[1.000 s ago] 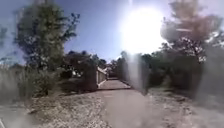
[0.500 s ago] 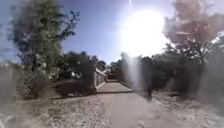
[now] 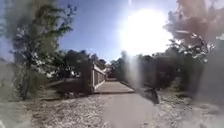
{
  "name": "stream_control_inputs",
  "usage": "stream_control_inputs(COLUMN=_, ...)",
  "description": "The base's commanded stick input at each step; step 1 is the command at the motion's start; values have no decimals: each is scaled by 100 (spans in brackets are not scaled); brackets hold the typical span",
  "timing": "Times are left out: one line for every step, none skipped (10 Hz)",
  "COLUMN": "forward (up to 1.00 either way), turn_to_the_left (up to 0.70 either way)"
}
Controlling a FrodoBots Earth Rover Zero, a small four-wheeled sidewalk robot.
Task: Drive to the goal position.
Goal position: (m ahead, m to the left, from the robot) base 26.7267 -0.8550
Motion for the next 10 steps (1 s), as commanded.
stream_control_inputs(forward=70, turn_to_the_left=0)
stream_control_inputs(forward=70, turn_to_the_left=0)
stream_control_inputs(forward=70, turn_to_the_left=0)
stream_control_inputs(forward=70, turn_to_the_left=0)
stream_control_inputs(forward=70, turn_to_the_left=0)
stream_control_inputs(forward=70, turn_to_the_left=0)
stream_control_inputs(forward=70, turn_to_the_left=0)
stream_control_inputs(forward=70, turn_to_the_left=0)
stream_control_inputs(forward=70, turn_to_the_left=0)
stream_control_inputs(forward=70, turn_to_the_left=0)
